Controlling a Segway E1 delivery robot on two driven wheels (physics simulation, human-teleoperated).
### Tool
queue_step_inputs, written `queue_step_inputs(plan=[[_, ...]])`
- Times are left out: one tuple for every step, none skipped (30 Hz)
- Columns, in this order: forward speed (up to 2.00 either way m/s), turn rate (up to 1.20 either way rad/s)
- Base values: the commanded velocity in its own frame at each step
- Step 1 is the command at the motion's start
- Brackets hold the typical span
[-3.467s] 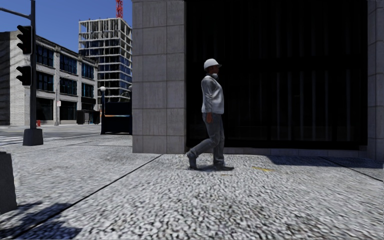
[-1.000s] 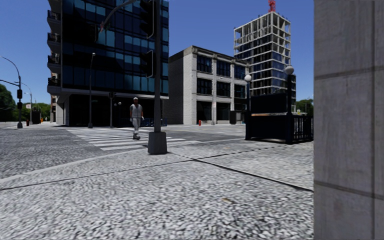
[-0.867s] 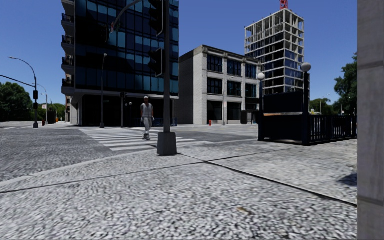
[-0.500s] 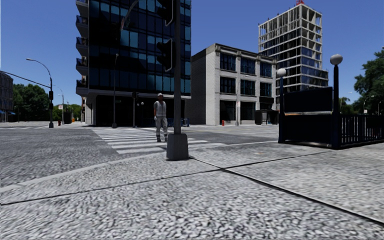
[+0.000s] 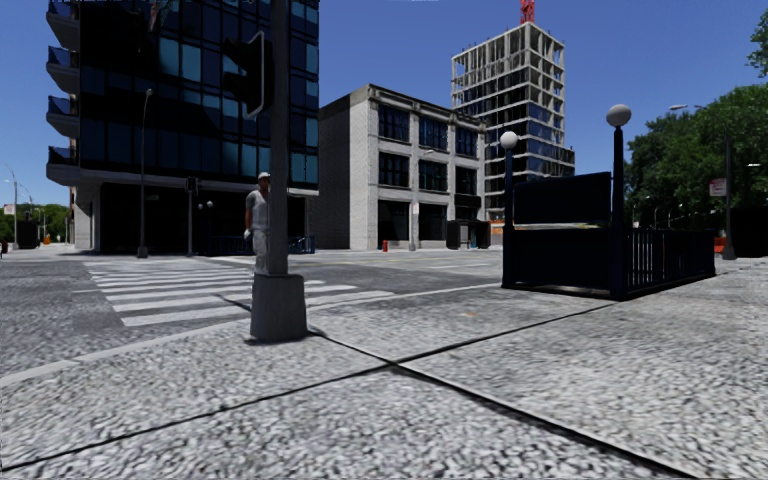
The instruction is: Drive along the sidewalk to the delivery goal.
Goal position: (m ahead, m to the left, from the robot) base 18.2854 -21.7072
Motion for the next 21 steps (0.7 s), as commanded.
queue_step_inputs(plan=[[1.41, -0.83], [1.41, -0.83], [1.41, -0.83], [1.42, -0.83], [1.42, -0.83], [1.48, -0.83], [1.54, -0.83], [1.57, -0.83], [1.58, -0.83], [1.58, -0.83], [1.59, -0.83], [1.59, -0.83], [1.59, -0.82], [1.59, -0.82], [1.59, -0.81], [1.59, -0.75], [1.59, -0.7], [1.59, -0.69], [1.59, -0.69], [1.59, -0.68], [1.59, -0.68]])
